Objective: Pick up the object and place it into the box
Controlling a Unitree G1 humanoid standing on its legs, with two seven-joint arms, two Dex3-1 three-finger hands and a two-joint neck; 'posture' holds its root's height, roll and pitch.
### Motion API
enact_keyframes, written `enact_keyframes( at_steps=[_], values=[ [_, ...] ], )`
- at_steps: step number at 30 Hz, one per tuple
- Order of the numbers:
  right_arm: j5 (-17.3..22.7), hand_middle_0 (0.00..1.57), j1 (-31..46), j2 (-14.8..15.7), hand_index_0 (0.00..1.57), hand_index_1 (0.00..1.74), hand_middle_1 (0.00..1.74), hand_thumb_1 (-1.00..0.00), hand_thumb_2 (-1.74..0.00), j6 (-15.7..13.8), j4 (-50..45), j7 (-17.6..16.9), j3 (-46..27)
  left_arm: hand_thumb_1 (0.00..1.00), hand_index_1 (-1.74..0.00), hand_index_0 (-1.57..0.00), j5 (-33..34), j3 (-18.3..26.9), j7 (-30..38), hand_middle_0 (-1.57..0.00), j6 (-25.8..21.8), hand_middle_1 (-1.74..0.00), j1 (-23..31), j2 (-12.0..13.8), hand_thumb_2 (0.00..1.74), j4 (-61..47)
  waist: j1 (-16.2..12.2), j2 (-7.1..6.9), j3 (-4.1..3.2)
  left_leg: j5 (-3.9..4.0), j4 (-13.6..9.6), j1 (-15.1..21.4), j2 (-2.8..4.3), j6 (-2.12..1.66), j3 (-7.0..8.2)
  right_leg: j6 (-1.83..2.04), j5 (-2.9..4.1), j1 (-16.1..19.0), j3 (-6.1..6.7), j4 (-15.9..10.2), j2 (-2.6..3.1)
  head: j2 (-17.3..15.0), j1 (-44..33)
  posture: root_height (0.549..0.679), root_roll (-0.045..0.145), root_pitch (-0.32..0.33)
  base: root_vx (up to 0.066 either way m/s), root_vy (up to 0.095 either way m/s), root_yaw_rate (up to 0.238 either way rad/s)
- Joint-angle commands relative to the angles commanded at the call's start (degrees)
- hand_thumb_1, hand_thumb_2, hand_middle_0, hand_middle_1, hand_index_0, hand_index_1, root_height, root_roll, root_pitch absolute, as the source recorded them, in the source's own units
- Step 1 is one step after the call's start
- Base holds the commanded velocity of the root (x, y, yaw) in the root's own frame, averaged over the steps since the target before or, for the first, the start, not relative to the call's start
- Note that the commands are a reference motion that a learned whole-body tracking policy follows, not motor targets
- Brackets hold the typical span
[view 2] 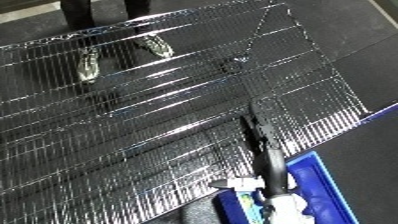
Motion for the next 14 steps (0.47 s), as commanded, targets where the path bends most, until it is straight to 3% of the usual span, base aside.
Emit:
enact_keyframes(
  at_steps=[6, 14],
  values=[
    [-0.08, 0.0, 0.48, 0.64, 0.0, 0.0, 0.0, 0.0, 0.0, -0.47, 0.58, -0.15, 1.07, 1.0, -1.74, -1.57, 0.1, 0.08, -0.01, -1.57, 0.48, -1.74, 0.21, 0.19, 1.74, -0.03, 0.4, -0.3, -0.04, 0.0, 0.25, 0.14, 0.09, 0.01, -0.37, 0.11, -0.35, 0.21, -0.23, 0.59, 0.03, 1.32, -1.34, 0.666, 0.03, -0.079, 0.036, -0.018, 0.025],
    [0.06, 0.0, 1.69, 0.6, 0.0, 0.0, 0.0, 0.0, 0.0, -0.61, 0.53, -0.3, 1.37, 1.0, -1.74, -1.57, -0.07, 0.68, -0.74, -1.57, 0.58, -1.74, 1.29, 0.61, 1.74, -0.36, 0.76, -0.64, -0.01, 0.02, 0.64, -0.31, 0.03, 0.12, -0.42, 0.18, -0.6, -0.16, -0.33, 1.15, 0.0, 2.55, -2.93, 0.665, 0.029, -0.078, 0.007, -0.006, 0.012]
  ],
)
